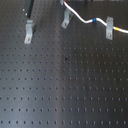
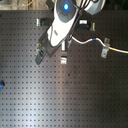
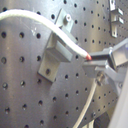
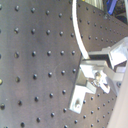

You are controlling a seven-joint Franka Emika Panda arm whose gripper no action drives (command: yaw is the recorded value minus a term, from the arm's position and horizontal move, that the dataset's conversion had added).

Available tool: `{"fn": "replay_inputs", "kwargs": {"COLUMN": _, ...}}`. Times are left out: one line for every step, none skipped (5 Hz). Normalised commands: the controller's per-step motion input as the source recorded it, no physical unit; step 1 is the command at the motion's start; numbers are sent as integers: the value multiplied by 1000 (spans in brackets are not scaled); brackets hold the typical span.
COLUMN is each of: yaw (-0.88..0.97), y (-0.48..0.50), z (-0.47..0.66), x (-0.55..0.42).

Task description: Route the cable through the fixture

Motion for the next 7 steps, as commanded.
{"fn": "replay_inputs", "kwargs": {"yaw": 71, "y": 106, "z": 234, "x": -87}}
{"fn": "replay_inputs", "kwargs": {"yaw": 34, "y": 80, "z": 266, "x": 28}}
{"fn": "replay_inputs", "kwargs": {"yaw": 3, "y": 81, "z": 408, "x": 96}}
{"fn": "replay_inputs", "kwargs": {"yaw": 0, "y": 88, "z": 431, "x": 91}}
{"fn": "replay_inputs", "kwargs": {"yaw": 0, "y": 85, "z": 365, "x": 93}}
{"fn": "replay_inputs", "kwargs": {"yaw": 20, "y": 89, "z": 454, "x": -3}}
{"fn": "replay_inputs", "kwargs": {"yaw": 0, "y": 50, "z": 407, "x": -22}}
